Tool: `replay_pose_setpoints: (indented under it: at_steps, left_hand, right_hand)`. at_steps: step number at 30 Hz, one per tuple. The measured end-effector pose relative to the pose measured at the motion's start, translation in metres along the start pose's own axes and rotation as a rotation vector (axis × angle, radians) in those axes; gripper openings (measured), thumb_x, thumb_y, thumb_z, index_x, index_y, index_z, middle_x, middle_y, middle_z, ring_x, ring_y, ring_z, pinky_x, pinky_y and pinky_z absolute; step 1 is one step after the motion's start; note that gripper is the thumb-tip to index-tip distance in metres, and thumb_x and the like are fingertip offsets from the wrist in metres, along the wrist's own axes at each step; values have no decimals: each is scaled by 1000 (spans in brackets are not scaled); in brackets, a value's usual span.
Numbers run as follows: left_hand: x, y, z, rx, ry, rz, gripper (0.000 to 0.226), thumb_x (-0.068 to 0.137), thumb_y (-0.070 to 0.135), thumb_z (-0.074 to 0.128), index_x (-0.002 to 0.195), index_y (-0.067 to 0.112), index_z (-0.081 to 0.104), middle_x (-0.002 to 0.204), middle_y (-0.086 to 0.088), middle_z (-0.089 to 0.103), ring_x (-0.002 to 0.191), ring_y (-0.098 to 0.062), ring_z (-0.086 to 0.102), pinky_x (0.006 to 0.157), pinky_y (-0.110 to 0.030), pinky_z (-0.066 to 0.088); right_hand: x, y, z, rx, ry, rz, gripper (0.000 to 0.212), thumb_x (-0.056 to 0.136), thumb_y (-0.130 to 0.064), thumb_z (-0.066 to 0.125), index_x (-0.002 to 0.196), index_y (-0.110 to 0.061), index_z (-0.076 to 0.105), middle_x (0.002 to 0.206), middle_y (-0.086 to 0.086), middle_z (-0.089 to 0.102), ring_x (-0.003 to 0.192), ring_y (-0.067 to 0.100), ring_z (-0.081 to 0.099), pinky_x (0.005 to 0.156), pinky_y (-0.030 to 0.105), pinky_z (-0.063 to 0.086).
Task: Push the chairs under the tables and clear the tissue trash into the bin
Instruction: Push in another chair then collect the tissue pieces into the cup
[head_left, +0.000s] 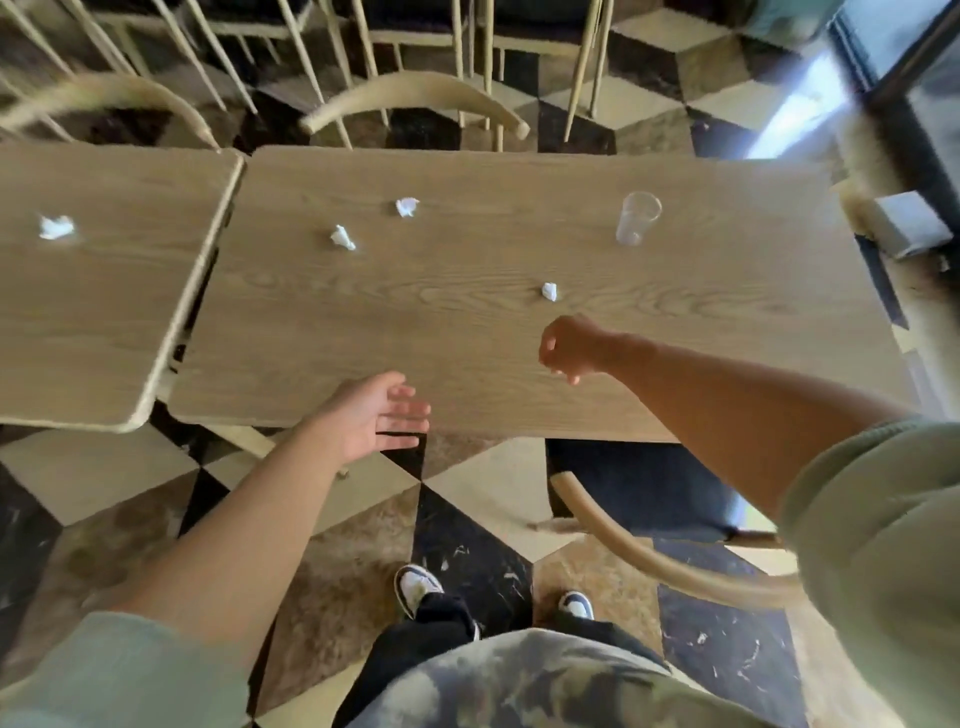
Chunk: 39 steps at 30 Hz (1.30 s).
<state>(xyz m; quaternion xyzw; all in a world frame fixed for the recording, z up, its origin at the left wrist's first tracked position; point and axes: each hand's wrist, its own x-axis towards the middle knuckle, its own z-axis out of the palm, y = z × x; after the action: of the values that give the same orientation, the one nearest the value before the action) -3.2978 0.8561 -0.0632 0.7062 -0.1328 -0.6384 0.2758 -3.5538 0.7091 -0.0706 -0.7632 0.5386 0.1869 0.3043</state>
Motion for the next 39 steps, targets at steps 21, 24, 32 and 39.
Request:
replay_pose_setpoints:
  at_steps: [21, 24, 32, 39]
  left_hand:
    - [283, 237, -96, 143, 527, 74, 69, 95, 15, 67, 150, 23, 26, 129, -9, 53, 81, -25, 62, 56, -42, 57]
    - [314, 251, -95, 324, 586, 184, 45, 91, 0, 61, 130, 18, 46, 106, -7, 57, 57, -19, 62, 69, -48, 58]
    - [350, 275, -47, 609, 540, 507, 30, 85, -6, 40, 103, 6, 60, 104, -13, 61, 96, -27, 57, 91, -40, 48]
    - [354, 290, 23, 1119, 434, 503, 35, 94, 6, 60, 126, 2, 48, 137, -25, 48, 123, -43, 51, 97, -49, 43]
  right_hand:
    - [243, -34, -31, 340, 358, 68, 10, 94, -15, 54, 88, -8, 58, 95, 8, 47, 78, 40, 59, 61, 40, 47]
    - [270, -46, -39, 370, 390, -35, 13, 96, -14, 53, 88, -8, 61, 97, 9, 48, 70, 41, 59, 58, 46, 52]
    - [256, -22, -33, 384, 570, -45, 11, 94, -24, 55, 97, -15, 60, 95, -2, 55, 67, 27, 58, 50, 39, 51]
    - [217, 51, -30, 778, 783, 648, 22, 90, -28, 61, 109, -17, 63, 98, -2, 63, 93, 19, 60, 78, 29, 42]
